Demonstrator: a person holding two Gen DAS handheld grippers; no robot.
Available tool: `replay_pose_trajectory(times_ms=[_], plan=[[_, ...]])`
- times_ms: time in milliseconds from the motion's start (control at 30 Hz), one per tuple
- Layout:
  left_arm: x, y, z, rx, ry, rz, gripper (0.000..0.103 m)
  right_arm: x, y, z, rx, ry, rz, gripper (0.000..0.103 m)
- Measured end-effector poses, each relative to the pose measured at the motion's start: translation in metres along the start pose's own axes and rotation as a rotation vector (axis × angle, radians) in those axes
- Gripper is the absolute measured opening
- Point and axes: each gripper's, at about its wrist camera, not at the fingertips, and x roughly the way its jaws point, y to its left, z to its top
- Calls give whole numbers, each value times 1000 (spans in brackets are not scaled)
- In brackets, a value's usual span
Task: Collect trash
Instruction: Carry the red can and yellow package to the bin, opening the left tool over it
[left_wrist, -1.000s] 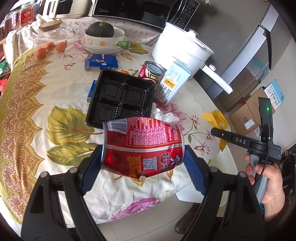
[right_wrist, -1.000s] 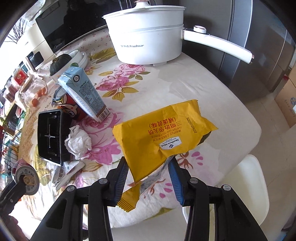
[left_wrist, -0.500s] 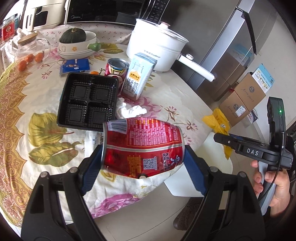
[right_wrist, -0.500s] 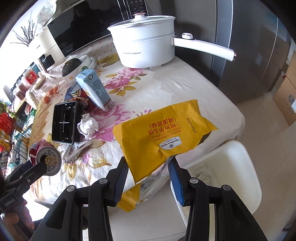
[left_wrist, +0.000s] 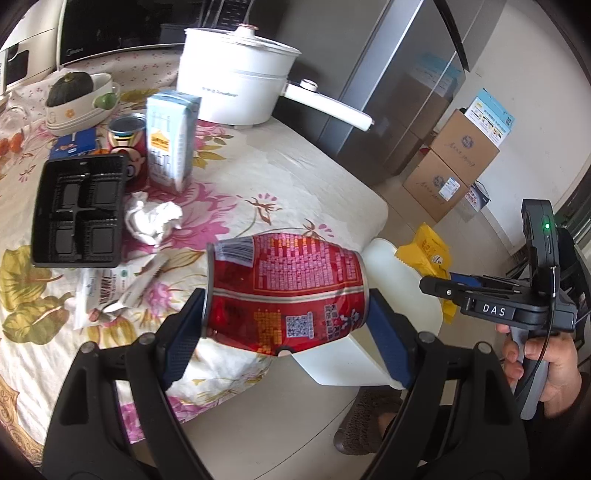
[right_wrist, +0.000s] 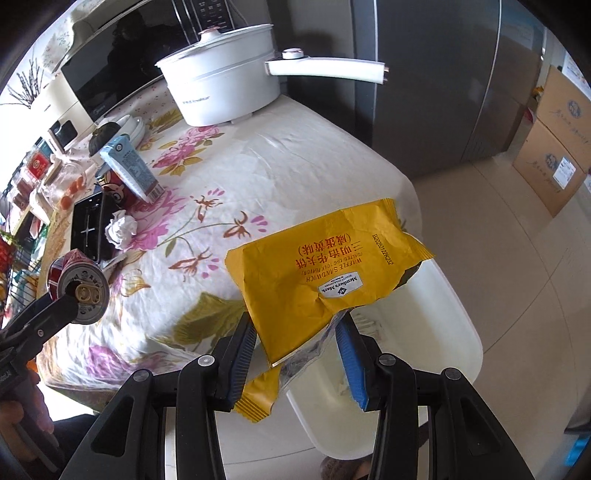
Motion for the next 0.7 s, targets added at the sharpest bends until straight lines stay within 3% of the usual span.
replay_pose_trajectory(times_ms=[333,700], plan=[[50,-58,-11,145,59,-66,84,-2,-54,-21,64,29,-50,45],[100,-96,-24,223,108,-98,84,2,-100,-38,117,59,-81,46]])
